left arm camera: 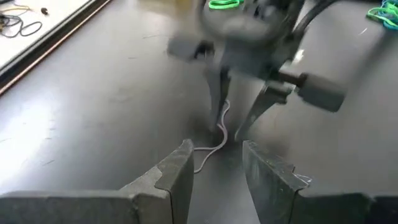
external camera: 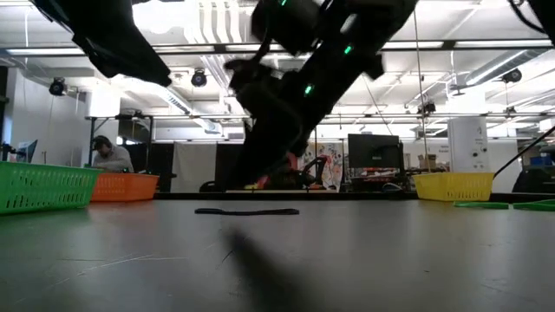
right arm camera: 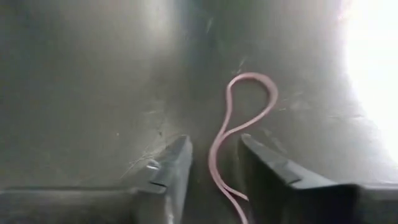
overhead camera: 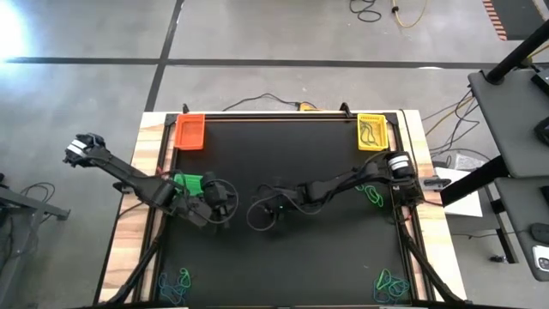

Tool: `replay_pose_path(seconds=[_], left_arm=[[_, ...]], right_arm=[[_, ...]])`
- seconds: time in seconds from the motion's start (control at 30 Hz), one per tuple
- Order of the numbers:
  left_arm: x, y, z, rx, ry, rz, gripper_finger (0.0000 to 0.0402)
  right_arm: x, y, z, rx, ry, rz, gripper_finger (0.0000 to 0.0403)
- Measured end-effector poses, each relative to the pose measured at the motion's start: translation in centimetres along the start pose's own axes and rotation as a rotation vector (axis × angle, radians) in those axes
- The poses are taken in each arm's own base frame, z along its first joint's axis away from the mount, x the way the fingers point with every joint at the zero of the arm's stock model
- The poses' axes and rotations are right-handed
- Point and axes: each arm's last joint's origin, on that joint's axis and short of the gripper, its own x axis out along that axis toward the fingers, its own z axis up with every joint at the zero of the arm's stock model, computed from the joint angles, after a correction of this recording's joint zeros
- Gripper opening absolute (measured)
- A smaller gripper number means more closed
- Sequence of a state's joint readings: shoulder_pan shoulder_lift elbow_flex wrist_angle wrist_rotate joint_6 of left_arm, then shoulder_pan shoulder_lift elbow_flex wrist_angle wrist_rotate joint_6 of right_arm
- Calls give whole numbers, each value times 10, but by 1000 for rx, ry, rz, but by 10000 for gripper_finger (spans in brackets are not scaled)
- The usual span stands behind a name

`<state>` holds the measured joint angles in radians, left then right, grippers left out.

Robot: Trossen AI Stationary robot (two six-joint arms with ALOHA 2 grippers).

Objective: Sort rubber bands into baskets
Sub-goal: Put the middle right violet rubber band into the green bin

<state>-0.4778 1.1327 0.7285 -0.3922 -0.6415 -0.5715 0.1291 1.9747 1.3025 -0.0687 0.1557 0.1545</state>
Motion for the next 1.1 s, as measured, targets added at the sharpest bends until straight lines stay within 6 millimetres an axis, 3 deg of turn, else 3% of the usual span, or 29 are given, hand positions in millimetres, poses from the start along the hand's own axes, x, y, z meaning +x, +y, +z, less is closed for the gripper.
replay_pose_path(seconds=[0.2, 0.43, 0.57, 0.77, 1.1], left_arm=[[27, -18, -8, -12, -23, -10, 123], [66, -35, -16, 29, -34, -57, 123], [88, -38, -26, 30, -6, -47, 123], [114, -44, -43, 53, -67, -77, 123], [151, -19, -60, -19, -47, -49, 123]], right_arm=[[-49, 22, -13, -83, -99, -112, 190], [-99, 49, -39, -32, -329, 16, 199], [-120, 65, -53, -112, -426, 86, 199], [-128, 78, -67, -147, -450, 134, 199], [-110, 83, -76, -145, -415, 131, 198]])
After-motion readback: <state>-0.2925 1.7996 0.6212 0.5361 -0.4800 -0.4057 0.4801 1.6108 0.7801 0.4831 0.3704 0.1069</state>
